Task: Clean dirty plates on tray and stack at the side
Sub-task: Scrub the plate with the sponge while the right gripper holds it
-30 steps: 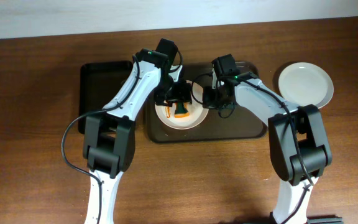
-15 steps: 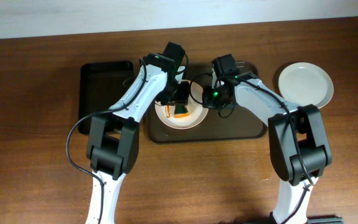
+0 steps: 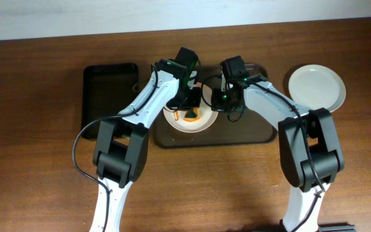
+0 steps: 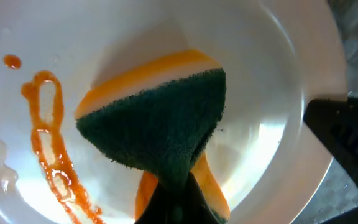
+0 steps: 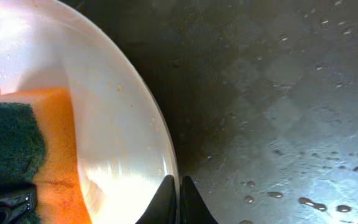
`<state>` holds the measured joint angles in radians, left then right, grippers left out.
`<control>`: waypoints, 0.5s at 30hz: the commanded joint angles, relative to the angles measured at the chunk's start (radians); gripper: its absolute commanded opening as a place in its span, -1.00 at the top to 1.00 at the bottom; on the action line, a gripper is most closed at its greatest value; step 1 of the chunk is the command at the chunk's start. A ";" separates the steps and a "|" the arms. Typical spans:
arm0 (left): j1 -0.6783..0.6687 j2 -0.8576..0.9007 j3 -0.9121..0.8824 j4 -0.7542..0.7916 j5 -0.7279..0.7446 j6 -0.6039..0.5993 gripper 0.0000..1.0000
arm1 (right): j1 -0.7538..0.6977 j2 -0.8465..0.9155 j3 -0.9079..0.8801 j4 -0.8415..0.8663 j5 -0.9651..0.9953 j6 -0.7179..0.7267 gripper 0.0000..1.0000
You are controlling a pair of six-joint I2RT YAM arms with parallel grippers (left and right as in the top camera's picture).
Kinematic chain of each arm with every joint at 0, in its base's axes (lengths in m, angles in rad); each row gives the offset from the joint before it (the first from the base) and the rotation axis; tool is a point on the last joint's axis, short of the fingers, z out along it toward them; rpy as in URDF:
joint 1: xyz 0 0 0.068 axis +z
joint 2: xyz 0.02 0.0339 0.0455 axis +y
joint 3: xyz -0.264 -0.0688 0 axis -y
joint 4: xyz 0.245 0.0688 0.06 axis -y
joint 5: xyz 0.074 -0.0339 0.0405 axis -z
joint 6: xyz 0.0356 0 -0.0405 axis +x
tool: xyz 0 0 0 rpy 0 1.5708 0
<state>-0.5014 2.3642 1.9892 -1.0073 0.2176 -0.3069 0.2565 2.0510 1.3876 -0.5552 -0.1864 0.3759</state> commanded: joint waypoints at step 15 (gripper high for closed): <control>0.075 -0.007 -0.080 -0.001 -0.372 0.017 1.00 | 0.011 0.016 -0.003 -0.013 0.015 -0.001 0.91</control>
<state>-0.4789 2.3470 1.9335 -0.9958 -0.0288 -0.3069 0.2611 2.0583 1.3876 -0.5632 -0.1829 0.3843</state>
